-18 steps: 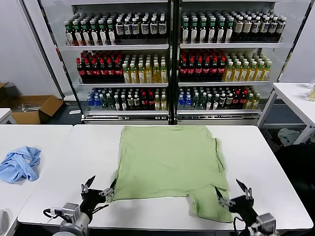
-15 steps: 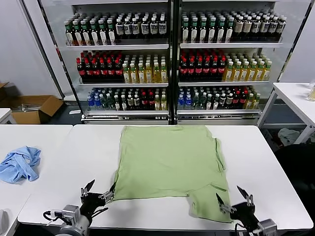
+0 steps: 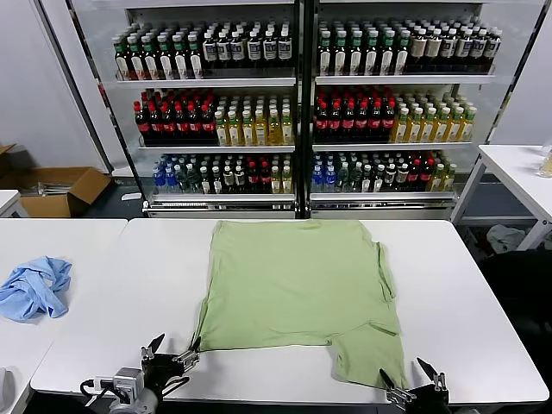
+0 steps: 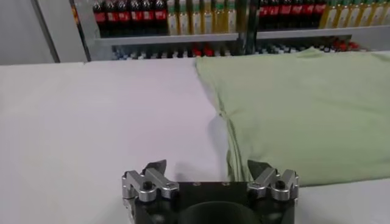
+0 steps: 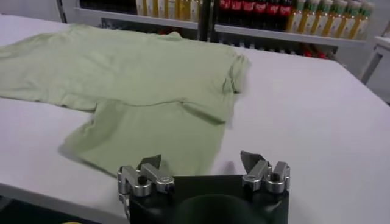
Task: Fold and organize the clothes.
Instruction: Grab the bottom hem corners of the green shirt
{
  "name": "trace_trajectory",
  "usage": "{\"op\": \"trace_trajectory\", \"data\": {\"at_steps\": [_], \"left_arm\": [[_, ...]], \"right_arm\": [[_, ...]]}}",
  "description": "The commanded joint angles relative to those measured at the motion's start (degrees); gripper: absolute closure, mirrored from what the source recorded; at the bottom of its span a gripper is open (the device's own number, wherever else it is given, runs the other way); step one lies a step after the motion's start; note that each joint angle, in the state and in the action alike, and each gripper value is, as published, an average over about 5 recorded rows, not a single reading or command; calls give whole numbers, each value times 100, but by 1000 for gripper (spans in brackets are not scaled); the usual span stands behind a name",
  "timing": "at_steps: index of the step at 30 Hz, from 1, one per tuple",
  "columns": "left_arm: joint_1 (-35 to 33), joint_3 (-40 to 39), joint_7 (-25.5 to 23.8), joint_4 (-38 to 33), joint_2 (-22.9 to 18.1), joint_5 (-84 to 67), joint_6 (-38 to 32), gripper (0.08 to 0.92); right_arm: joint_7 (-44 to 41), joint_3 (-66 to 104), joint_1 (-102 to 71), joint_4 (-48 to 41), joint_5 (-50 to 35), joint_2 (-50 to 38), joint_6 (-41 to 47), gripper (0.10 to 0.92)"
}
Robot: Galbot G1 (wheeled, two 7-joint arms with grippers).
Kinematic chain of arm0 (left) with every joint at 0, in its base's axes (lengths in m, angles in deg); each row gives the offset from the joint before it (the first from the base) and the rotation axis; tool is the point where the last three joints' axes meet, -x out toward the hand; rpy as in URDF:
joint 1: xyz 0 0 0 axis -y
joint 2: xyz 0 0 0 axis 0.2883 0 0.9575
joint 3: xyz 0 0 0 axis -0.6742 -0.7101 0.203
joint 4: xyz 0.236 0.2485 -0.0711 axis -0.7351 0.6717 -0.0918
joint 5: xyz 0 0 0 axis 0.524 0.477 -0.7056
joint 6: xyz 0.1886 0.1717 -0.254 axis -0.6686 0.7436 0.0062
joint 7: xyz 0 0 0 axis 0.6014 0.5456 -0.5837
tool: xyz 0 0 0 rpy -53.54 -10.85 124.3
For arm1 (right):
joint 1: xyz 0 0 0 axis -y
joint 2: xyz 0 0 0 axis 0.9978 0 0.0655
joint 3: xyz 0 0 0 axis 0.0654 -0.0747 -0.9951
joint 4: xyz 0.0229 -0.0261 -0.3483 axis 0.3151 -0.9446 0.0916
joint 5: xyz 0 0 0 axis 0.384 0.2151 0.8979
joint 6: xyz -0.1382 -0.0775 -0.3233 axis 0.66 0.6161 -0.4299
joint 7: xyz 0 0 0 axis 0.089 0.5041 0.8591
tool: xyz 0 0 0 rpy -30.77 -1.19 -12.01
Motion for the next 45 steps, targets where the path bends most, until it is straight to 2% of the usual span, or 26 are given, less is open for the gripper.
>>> {"op": "trace_trajectory", "data": {"at_steps": [1, 6, 9, 11, 28, 31, 34, 37, 45], "left_arm": [[7, -122, 73, 122, -51, -1, 62, 177], [27, -146, 131, 165, -47, 130, 56, 177], [15, -173, 137, 168, -40, 166, 41, 189], [5, -205, 133, 171, -46, 194, 19, 225], [15, -423, -23, 233, -140, 314, -237, 718], [7, -452, -38, 147, -172, 266, -359, 805], [-74, -349, -41, -104, -112, 169, -390, 880], [-258, -170, -48, -417, 13, 52, -385, 913], [-1255, 302, -2, -1390, 331, -519, -140, 916]], "right_arm": [[9, -37, -38, -48, -87, 40, -12, 202], [76, -103, 36, -80, -278, 51, 138, 214], [92, -159, 85, -129, -404, 43, 278, 276], [98, -194, 123, -152, -473, 46, 319, 336], [50, -222, 282, -115, -652, 74, 280, 830], [8, -152, 318, 19, -771, 48, 234, 897], [-50, 70, 260, 302, -918, -72, 251, 916], [-193, 418, 13, 633, -1064, -250, 372, 916], [-856, 1284, -1025, 1251, -1029, -395, 555, 916]]}}
